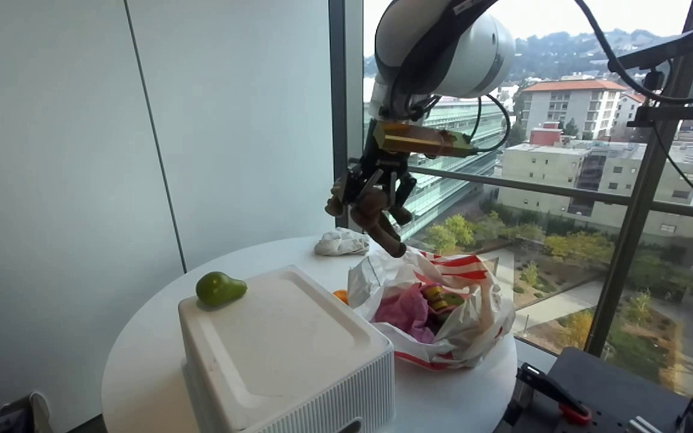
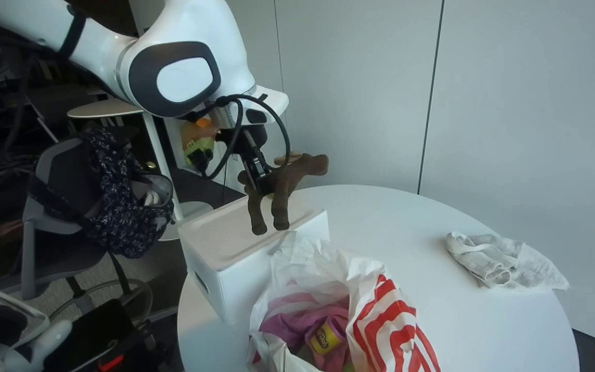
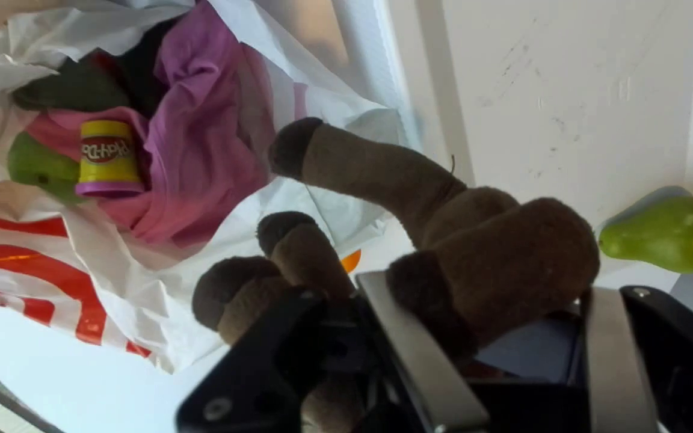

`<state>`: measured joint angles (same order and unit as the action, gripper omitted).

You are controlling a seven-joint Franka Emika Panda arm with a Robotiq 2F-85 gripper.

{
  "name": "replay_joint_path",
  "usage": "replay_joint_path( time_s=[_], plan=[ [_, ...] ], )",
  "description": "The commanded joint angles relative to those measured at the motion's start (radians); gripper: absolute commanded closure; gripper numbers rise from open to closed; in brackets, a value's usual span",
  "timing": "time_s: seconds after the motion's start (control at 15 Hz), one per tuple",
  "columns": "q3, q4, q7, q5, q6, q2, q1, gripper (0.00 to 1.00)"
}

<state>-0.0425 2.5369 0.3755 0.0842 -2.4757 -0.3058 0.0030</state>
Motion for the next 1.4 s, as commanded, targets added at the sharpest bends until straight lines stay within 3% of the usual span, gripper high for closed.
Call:
replay_joint_path(
  time_s=[0.0,0.2,0.4,0.87,1.13,1.33],
  plan=[
    [0.007,0.071,0.032,0.022,0.278,-0.155,-0.034,0.97],
    [0.014,0.045,0.028,0.001,0.456,-0.109,-0.067,0.96],
    [0.021,-0.004,-0.01,-0.006,0.516,0.041,-0.074,0.97],
    [0.066,-0.205,-0.002,-0.072,0.517,0.456,-0.078,0.96],
    [0.123,-0.327,0.021,-0.134,0.473,0.601,-0.066,0.96],
    [0.149,-0.359,0.027,-0.159,0.362,0.646,-0.053,0.97]
  ],
)
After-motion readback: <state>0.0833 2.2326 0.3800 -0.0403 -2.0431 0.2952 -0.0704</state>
